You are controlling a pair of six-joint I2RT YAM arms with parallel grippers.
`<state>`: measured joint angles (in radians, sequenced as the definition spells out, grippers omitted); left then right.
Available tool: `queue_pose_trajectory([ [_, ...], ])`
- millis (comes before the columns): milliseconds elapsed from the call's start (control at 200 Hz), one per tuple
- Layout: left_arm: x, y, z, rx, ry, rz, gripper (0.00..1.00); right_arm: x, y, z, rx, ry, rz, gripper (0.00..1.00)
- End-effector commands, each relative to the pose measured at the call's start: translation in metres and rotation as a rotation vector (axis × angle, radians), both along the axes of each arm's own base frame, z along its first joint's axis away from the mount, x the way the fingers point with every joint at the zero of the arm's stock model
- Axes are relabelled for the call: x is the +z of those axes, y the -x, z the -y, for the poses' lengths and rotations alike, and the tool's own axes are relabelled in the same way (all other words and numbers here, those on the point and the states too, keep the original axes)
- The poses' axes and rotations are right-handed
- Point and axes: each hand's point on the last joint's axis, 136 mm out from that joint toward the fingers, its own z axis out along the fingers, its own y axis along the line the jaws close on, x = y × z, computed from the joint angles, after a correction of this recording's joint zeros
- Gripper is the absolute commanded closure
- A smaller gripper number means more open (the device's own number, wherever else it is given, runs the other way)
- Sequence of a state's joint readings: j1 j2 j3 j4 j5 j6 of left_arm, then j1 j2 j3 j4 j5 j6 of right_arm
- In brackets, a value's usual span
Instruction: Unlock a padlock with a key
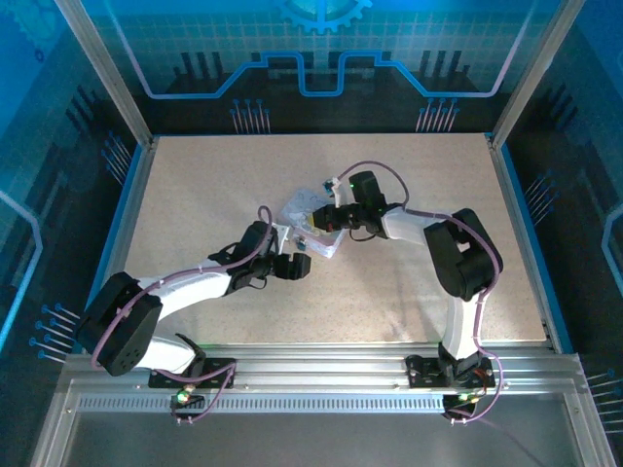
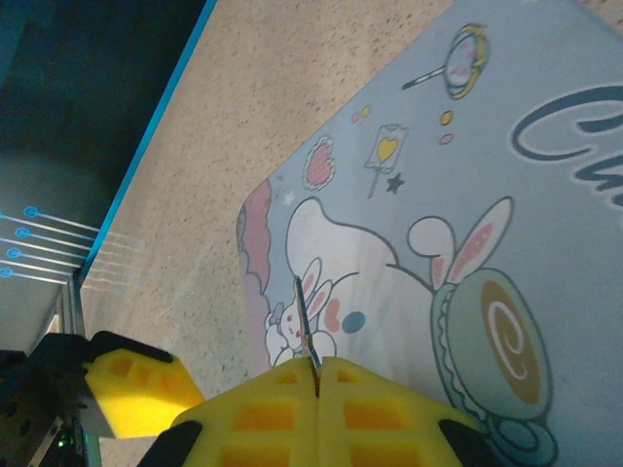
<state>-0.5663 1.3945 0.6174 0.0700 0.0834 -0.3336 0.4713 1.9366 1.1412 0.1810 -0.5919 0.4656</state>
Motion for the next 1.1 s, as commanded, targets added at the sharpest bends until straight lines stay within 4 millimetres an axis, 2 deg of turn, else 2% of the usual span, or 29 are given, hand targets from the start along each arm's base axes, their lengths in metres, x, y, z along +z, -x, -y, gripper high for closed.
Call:
queue_pose_trajectory([
  [0, -0.005, -0.002, -0.001, -0.047, -0.027, 0.048, 0.18, -0.067, 0.058, 0.013, 0.039, 0.145, -0.250, 0.97],
  [225, -0.011, -0.018, -0.008, -0.069, 0.013, 0.083, 0.26, -0.061, 0.056, 0.014, 0.031, 0.151, -0.230, 0.97],
  [350, -0.014, -0.029, -0.013, -0.065, 0.063, 0.102, 0.27, -0.059, 0.055, 0.015, 0.024, 0.153, -0.222, 0.97],
  [750, -0.028, -0.044, -0.007, -0.093, 0.064, 0.106, 0.28, -0.060, 0.053, 0.017, 0.016, 0.158, -0.221, 0.97],
  [1096, -0.035, -0.054, 0.005, -0.121, 0.086, 0.095, 0.36, -0.061, 0.052, 0.016, 0.012, 0.160, -0.223, 0.97],
])
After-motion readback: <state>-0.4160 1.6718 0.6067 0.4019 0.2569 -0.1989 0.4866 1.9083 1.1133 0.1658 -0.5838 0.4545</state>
